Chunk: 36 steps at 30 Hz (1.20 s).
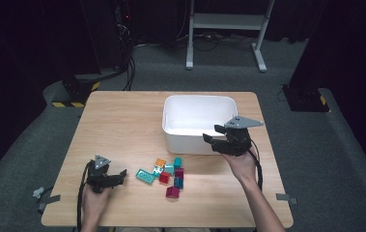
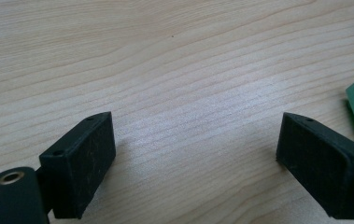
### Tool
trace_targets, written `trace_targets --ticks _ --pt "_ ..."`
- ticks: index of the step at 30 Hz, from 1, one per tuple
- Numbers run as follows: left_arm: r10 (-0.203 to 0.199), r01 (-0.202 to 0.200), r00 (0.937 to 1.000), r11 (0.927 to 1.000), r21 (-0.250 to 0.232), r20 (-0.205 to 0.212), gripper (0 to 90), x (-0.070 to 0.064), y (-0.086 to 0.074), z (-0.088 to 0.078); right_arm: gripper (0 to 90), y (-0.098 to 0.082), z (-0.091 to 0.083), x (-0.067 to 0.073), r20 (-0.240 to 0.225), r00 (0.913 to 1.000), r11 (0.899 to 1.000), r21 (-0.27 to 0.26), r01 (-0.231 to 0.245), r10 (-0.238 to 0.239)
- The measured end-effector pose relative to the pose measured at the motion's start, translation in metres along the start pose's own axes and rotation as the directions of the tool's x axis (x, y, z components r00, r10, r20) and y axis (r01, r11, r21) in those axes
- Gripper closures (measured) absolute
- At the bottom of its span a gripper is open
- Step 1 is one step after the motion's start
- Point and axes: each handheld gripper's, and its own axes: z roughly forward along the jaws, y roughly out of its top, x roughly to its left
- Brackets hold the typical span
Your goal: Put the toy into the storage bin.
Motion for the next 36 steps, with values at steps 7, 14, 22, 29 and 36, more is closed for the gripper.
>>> trace_targets --ticks 7,14,22,29,36 --pt "0.001 -0.001 1.0000 1.0000 0.000 0.000 11.6 0.000 0.000 0.000 43.4 -0.011 0.004 0.015 -0.032 0.9993 1.000 0.012 0.020 -0.020" --pt "0.001 -0.001 1.0000 1.0000 0.000 0.001 11.6 0.000 0.000 0.000 43.9 -0.031 0.013 0.025 -0.069 0.9976 0.999 0.034 0.007 -0.004" --pt "0.001 -0.001 1.0000 1.0000 0.001 0.001 11.6 0.000 0.000 0.000 44.2 -0.057 0.032 0.036 -0.096 0.9950 0.996 0.084 -0.020 0.028" --pt "0.000 0.000 1.0000 1.0000 0.001 0.000 11.5 0.000 0.000 0.000 44.4 -0.070 0.044 0.039 -0.100 0.9942 0.993 0.112 -0.027 0.038" --pt "0.000 0.000 1.0000 1.0000 0.001 -0.001 11.5 0.000 0.000 0.000 44.5 -0.079 0.052 0.046 -0.113 0.9927 0.992 0.126 -0.026 0.040"
